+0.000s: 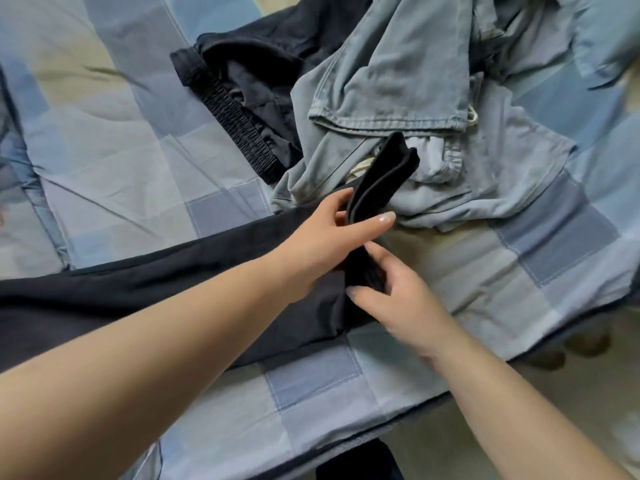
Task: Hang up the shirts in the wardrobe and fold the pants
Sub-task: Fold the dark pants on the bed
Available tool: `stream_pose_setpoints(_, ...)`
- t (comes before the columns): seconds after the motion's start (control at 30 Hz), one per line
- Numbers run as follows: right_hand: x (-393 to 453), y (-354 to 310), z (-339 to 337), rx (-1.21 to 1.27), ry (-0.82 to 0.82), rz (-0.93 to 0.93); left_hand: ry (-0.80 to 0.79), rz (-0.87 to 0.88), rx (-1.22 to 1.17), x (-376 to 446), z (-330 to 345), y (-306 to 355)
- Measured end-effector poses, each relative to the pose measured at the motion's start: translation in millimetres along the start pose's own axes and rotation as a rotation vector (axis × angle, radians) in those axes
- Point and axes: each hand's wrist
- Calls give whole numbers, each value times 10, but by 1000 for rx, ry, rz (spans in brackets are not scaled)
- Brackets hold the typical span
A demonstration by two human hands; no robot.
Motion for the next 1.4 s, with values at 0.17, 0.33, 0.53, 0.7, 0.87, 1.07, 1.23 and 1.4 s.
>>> stream_pose_setpoints(0.17, -69, -101, 701, -198, -115, 52, 326, 58, 431, -257, -592, 96)
stream_pose_setpoints(0.33, -137, -186, 1531, -190, -260, 27, 541, -9, 451, -590, -1449, 26)
stream_pose_setpoints(0.53, -148, -146, 2640, -206, -317, -24, 678, -28, 300, -1127, -2510, -254)
stream_pose_setpoints(0.7, -102, 55, 3702, -181, -307, -66, 685, 35, 294, -1692, -3407, -511)
stream_pose_setpoints(0.87, -159, 276, 4791, -202, -328, -78, 678, 11, 262, -2424, -4265, -974)
stream_pose_setpoints(1.07, -184, 551, 6120, -189, -383, -73, 729, 3, 242, -3302, -5323, -1635)
stream_pose_setpoints(1.23, -160, 760, 6996, -245, -428, -83, 862, -18, 198, -3795, -5977, -2090)
stream_pose_setpoints(1.4, -15, 1030, 7628, -313, -315, -104, 981, 37, 194, -3853, -6378, -2336)
Point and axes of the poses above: each hand's wrist, its own x-axis towards the middle knuckle, its own z-axis out of the palm, y = z × x, and after that the axes turned 8 degrees about x, right-handed
